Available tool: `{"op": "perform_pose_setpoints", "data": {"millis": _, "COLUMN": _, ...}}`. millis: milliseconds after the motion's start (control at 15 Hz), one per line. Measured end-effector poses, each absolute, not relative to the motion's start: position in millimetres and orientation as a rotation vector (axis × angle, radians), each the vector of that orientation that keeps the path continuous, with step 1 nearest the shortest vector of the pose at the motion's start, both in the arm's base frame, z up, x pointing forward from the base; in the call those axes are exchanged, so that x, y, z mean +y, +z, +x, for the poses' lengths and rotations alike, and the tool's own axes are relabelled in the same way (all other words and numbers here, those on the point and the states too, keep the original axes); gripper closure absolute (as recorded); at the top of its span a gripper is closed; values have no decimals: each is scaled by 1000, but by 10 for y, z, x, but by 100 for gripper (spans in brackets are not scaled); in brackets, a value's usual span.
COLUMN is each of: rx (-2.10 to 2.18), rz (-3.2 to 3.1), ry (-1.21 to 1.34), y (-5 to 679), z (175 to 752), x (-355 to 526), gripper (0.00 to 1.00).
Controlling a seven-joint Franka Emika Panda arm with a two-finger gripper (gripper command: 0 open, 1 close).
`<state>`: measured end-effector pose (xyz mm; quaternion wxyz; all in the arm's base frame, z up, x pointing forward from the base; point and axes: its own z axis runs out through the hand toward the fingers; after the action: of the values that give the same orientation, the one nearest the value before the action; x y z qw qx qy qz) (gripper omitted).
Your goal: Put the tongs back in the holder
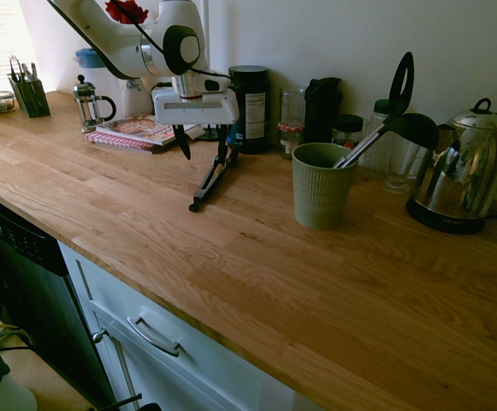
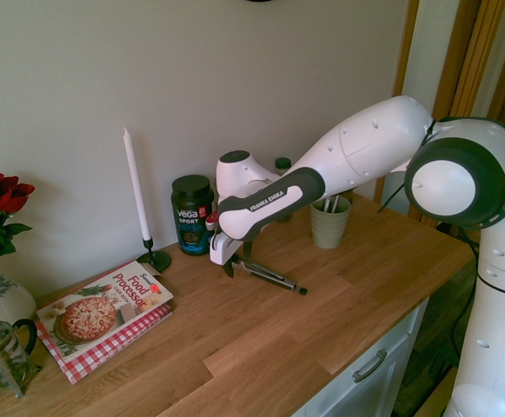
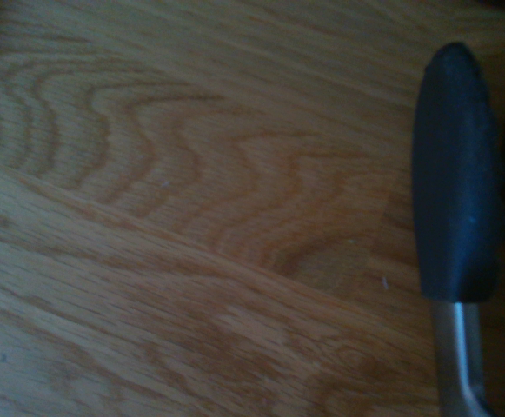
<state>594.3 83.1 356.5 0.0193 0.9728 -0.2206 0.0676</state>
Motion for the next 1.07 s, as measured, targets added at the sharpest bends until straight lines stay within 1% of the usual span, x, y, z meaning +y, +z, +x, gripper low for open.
{"op": "perform_pose_setpoints", "data": {"millis": 333, "rx": -700, "rz": 3020, "ry": 221, "y": 3387, "z": 6069, "x": 829, "gripper": 100}}
{"op": "perform_pose_setpoints", "data": {"millis": 1067, "rx": -706, "rz": 3014, "ry": 215, "y": 3369, "z": 6093, "x": 821, "gripper": 100}}
